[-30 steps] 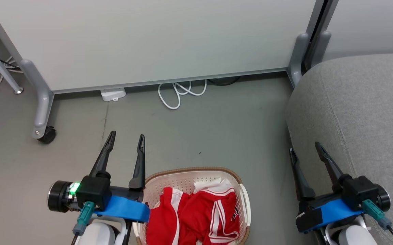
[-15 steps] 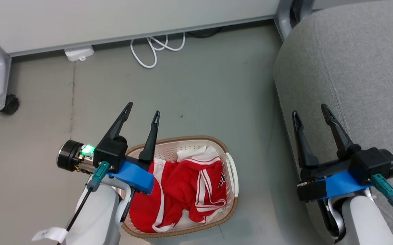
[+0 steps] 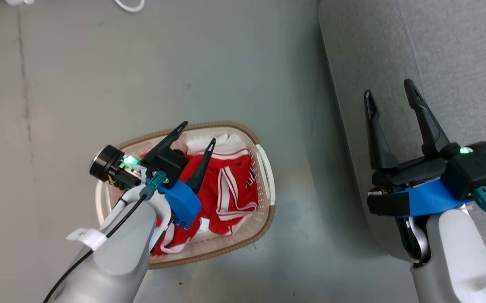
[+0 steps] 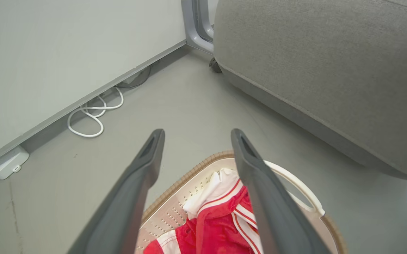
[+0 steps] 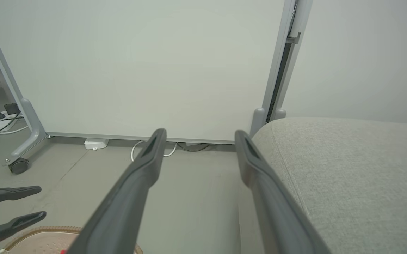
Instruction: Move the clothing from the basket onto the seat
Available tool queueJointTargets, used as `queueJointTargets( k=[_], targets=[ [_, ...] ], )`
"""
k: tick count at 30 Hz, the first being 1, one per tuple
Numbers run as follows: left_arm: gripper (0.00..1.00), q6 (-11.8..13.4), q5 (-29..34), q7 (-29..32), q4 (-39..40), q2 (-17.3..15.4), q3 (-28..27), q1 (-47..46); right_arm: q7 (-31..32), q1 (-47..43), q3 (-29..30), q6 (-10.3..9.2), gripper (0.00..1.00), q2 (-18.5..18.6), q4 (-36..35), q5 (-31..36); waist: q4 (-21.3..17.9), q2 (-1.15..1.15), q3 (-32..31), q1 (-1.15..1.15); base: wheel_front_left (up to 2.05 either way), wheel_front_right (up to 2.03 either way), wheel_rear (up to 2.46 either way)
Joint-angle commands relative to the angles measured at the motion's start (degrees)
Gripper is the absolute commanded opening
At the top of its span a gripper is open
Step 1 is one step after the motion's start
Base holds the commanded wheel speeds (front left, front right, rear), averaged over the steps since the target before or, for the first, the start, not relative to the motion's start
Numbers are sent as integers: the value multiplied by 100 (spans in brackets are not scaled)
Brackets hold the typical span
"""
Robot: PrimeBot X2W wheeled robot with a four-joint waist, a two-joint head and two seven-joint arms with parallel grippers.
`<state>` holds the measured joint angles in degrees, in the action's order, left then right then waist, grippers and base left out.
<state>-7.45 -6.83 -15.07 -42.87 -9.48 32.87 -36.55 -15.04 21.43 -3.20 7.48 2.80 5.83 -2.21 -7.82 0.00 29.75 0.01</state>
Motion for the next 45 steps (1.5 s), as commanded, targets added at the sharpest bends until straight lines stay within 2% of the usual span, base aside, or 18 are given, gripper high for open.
queueJointTargets(
  k=[1,9,14,23,35,45],
  targets=[
    [100,-1,-84,-16,-117,-33,104,-206,-21,118,-9,3,100,17,-50,16,-105,0,307,-1,0,0,0],
    [100,-2,-426,-16,-992,-78,885,-809,-22,380,-80,3,100,17,-251,34,-194,0,907,-1,0,0,0],
    [100,-2,-702,81,-1829,-34,1388,-1144,-22,482,-157,3,100,17,-408,53,-223,0,1238,-1,0,0,0],
    [100,-3,-1261,380,-2569,-73,2041,-1560,-21,596,-220,3,100,16,-648,75,-269,0,1735,-1,0,0,0],
    [100,-3,-1905,892,-2853,-281,2530,-2011,-22,626,-220,3,100,17,-930,48,-305,0,2330,-1,0,0,0],
    [100,-3,-2617,1429,-2705,-368,2767,-2238,-22,610,-296,3,100,17,-1183,-27,-372,0,2594,-1,0,0,0]
  ],
)
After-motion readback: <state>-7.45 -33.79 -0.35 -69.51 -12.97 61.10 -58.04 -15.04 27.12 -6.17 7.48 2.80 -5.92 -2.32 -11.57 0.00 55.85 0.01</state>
